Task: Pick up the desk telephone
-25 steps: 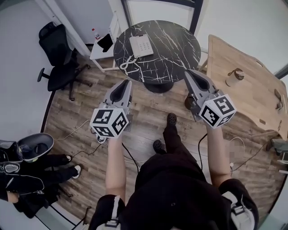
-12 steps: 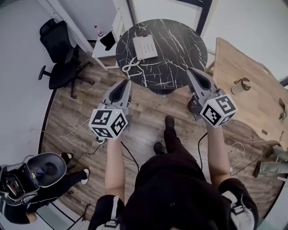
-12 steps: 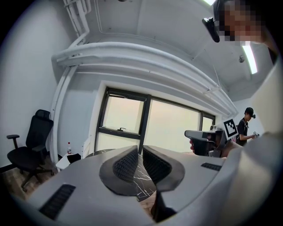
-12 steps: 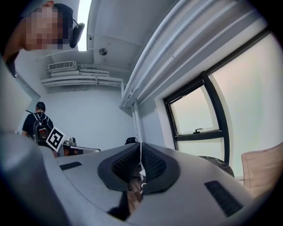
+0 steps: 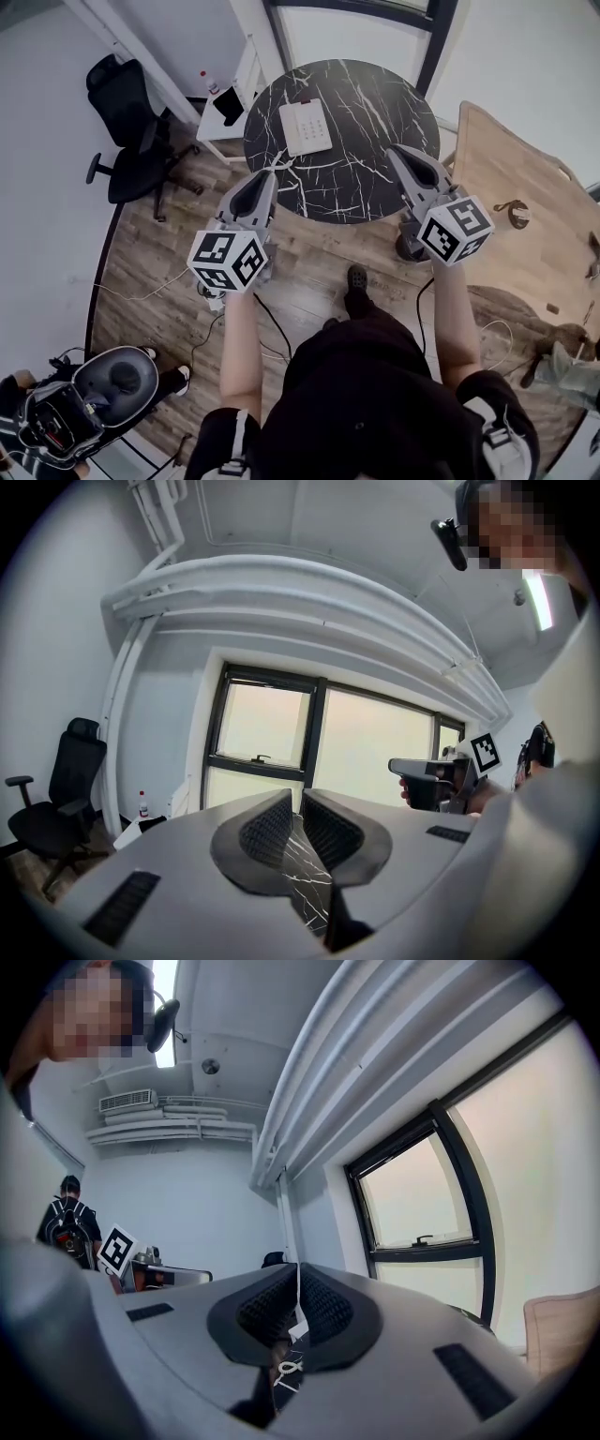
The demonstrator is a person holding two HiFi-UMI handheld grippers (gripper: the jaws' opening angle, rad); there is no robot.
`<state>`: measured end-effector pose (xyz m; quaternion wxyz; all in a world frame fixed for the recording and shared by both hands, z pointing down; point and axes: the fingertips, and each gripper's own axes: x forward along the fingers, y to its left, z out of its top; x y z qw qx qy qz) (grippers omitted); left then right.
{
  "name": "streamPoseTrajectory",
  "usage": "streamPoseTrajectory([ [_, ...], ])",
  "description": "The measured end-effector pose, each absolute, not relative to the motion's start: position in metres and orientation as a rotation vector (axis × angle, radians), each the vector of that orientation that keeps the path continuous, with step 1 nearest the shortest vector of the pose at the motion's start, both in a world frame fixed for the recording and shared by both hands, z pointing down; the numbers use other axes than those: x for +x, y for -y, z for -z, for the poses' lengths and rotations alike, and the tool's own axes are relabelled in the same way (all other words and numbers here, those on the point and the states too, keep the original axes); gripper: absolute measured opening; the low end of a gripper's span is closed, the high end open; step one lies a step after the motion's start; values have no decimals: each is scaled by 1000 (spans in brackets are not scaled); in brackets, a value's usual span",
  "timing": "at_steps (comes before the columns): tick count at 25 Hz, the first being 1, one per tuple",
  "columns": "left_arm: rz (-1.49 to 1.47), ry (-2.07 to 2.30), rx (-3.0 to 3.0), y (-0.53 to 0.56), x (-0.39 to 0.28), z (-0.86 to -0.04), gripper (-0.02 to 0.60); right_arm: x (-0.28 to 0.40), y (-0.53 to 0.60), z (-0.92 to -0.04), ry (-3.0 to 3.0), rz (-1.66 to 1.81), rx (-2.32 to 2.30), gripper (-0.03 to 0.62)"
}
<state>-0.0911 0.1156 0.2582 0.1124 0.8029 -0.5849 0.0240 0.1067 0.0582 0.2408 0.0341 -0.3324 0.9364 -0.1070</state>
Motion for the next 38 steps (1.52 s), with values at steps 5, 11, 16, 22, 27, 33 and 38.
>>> streamPoseTrajectory([
  [5,-80,1744,2357,-80,-90,-255,44,107,-18,-243,-2889,342,-996,32],
  [11,-80,1778,2346,-48,-82,-251,44,108,20,-246,-2905,356,-941,32],
  [16,-94,1800,2328,-29,-75,-259,44,111,44,-255,-2916,372,-908,32],
  [22,-104,1814,2300,-21,-75,-265,44,108,57,-265,-2935,408,-882,32],
  [27,-126,1801,2269,-16,-82,-279,44,104,67,-276,-2942,449,-888,32],
  [33,-93,1796,2241,6,-98,-290,44,96,83,-286,-2964,468,-910,32],
  [38,-76,1771,2239,37,-114,-296,44,83,109,-287,-2972,468,-937,32],
])
